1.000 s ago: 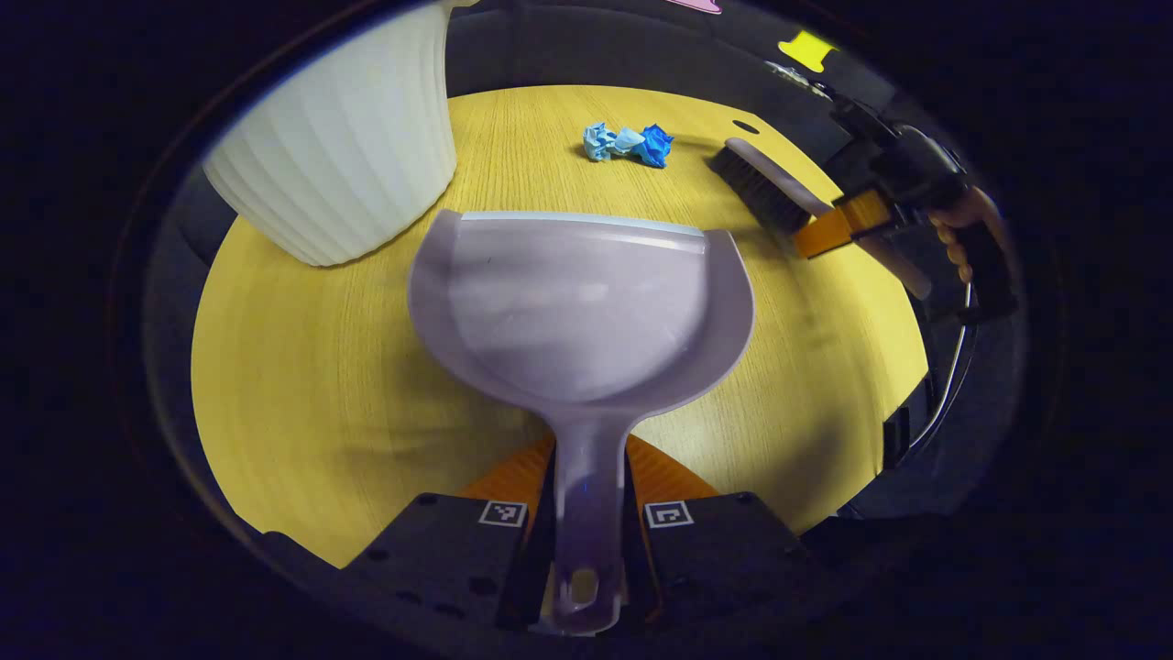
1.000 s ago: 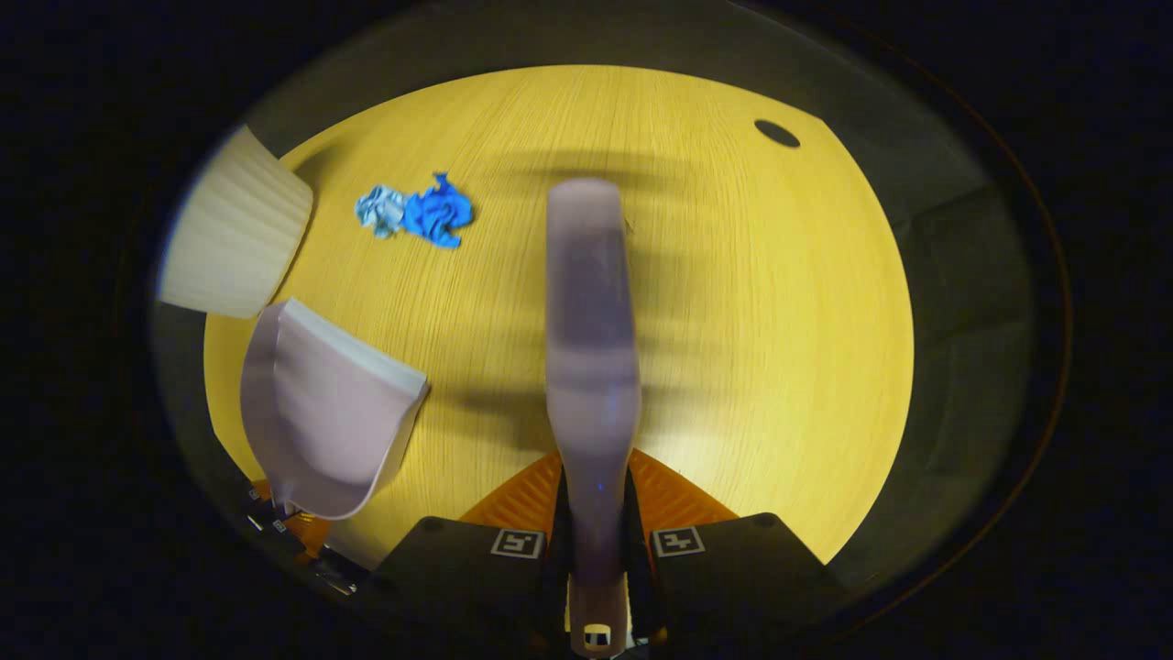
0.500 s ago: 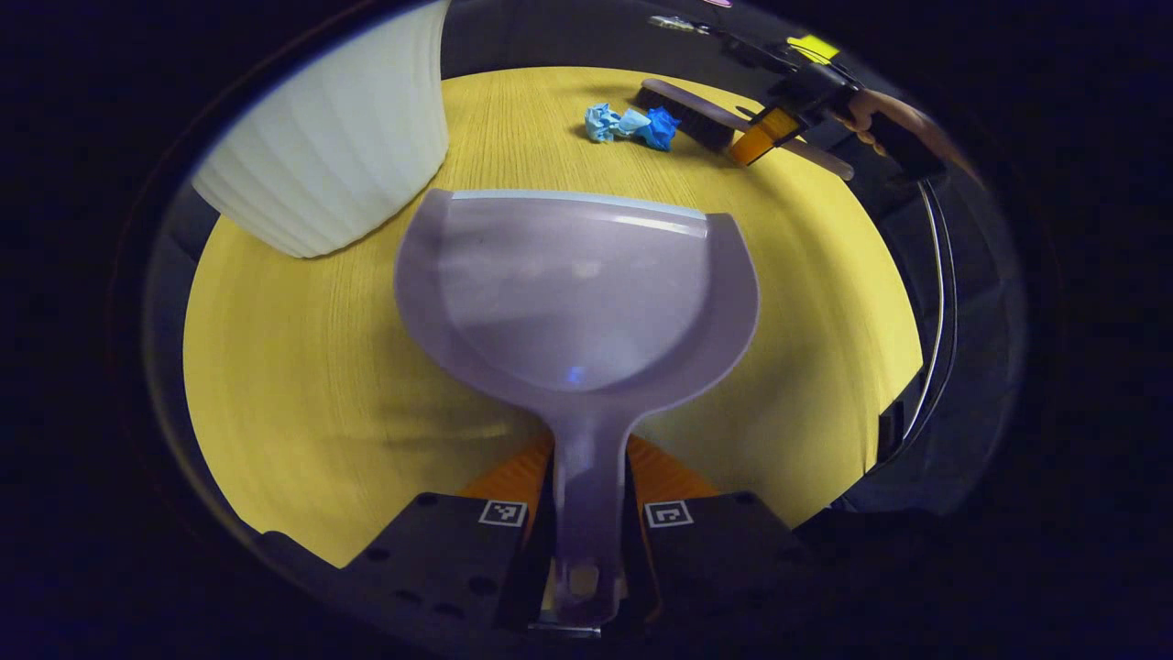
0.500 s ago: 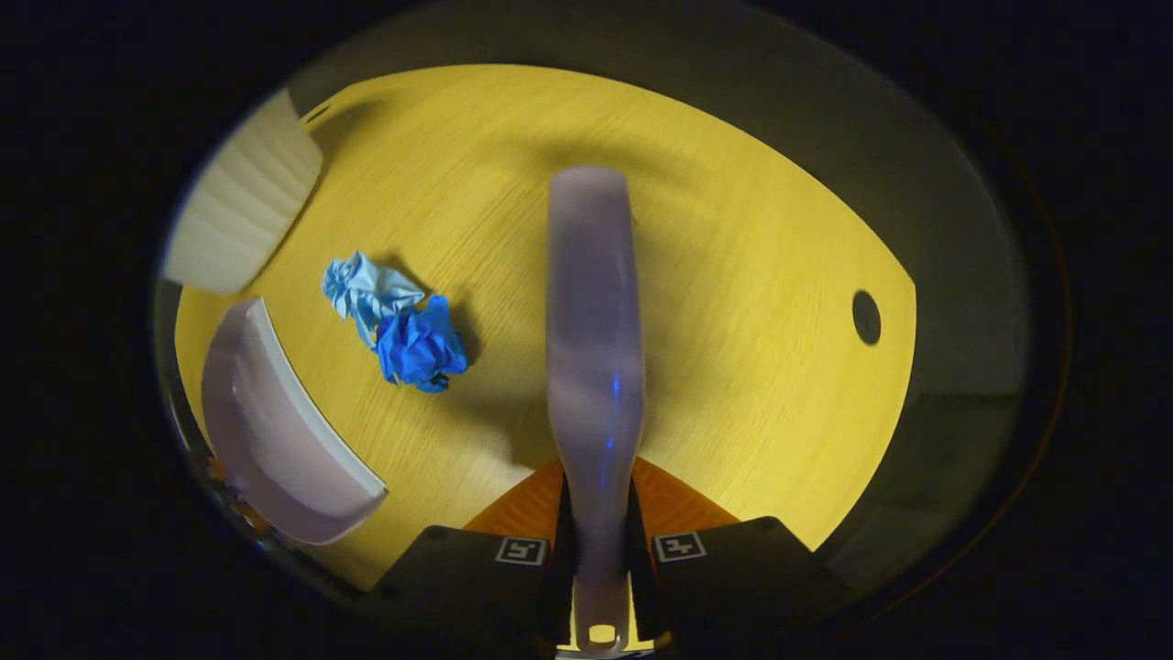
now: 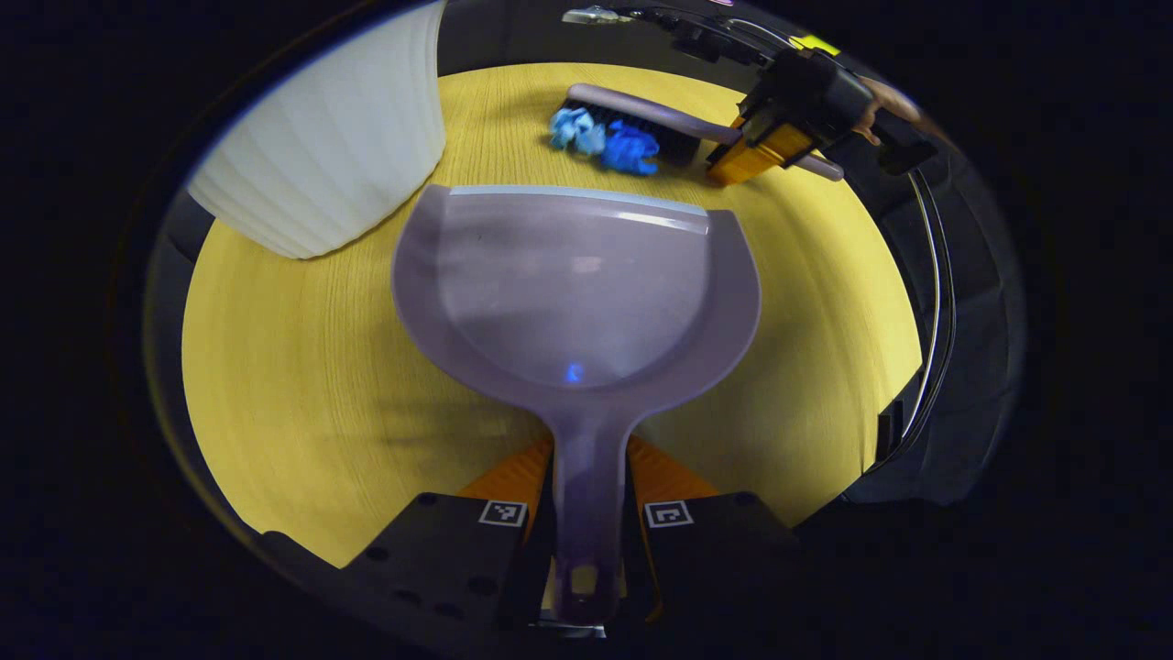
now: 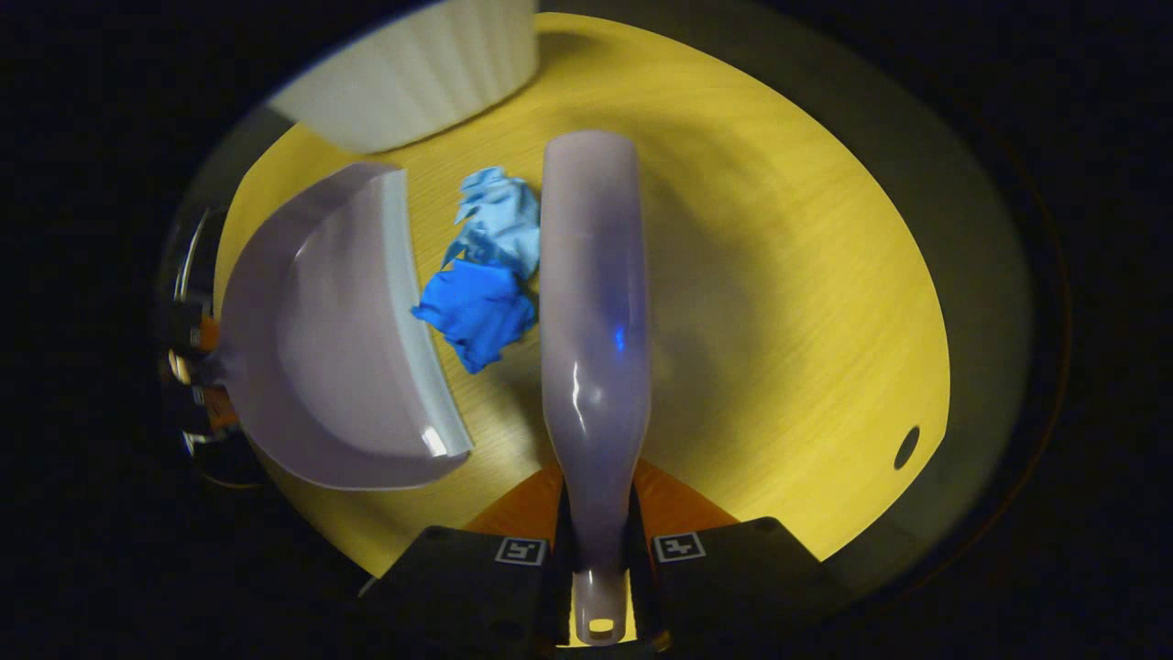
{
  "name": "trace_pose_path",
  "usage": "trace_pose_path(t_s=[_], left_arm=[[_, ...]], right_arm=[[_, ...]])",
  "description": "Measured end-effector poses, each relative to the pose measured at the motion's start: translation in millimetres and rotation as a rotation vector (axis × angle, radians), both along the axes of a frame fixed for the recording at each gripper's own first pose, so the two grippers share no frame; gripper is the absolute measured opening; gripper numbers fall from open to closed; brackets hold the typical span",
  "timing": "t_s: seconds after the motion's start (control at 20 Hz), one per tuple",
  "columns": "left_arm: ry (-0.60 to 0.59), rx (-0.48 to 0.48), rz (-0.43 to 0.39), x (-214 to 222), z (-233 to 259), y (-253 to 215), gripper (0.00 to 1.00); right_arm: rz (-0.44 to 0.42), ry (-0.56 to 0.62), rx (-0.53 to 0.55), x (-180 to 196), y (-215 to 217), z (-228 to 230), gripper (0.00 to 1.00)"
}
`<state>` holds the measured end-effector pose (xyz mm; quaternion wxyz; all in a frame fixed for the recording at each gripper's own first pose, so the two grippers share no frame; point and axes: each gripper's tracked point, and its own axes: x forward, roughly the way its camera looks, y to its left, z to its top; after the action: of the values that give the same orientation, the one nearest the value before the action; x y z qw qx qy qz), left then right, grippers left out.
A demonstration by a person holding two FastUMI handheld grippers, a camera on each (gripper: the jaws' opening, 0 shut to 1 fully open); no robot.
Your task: Pick up the small broom and dustpan from the desktop, sweep the trash into the dustpan with the broom, and then empty the trash into the garbage bin.
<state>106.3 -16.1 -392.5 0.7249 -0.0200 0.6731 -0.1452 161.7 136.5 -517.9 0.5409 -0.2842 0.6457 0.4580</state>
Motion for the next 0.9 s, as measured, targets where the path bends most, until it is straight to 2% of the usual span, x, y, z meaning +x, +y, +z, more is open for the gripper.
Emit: trace_pose_path(t_s=[0.2,0.4,0.5,0.7,0.85,0.9], left_arm=[[-0.012,0.000,0.000,0,1,0,0.30],[-0.038,-0.004,0.007,1,2,0,0.31],[-0.064,-0.006,0.007,2,1,0,0.32],[-0.152,-0.037,0.024,7,13,0,0.31],[-0.229,-0.075,0.031,6,38,5,0.31],[-0.201,-0.088,0.051,2,42,9,0.31]], right_arm=[[0.242,0.008,0.045,-15,-4,6,0.28],[0.322,0.002,0.081,-7,-4,14,0.28],[0.265,-0.035,0.074,2,-6,21,0.29],[-0.034,-0.104,-0.031,20,-36,33,0.29],[-0.168,-0.140,-0.034,26,-47,29,0.29],[-0.219,-0.122,-0.026,21,-50,26,0.29]])
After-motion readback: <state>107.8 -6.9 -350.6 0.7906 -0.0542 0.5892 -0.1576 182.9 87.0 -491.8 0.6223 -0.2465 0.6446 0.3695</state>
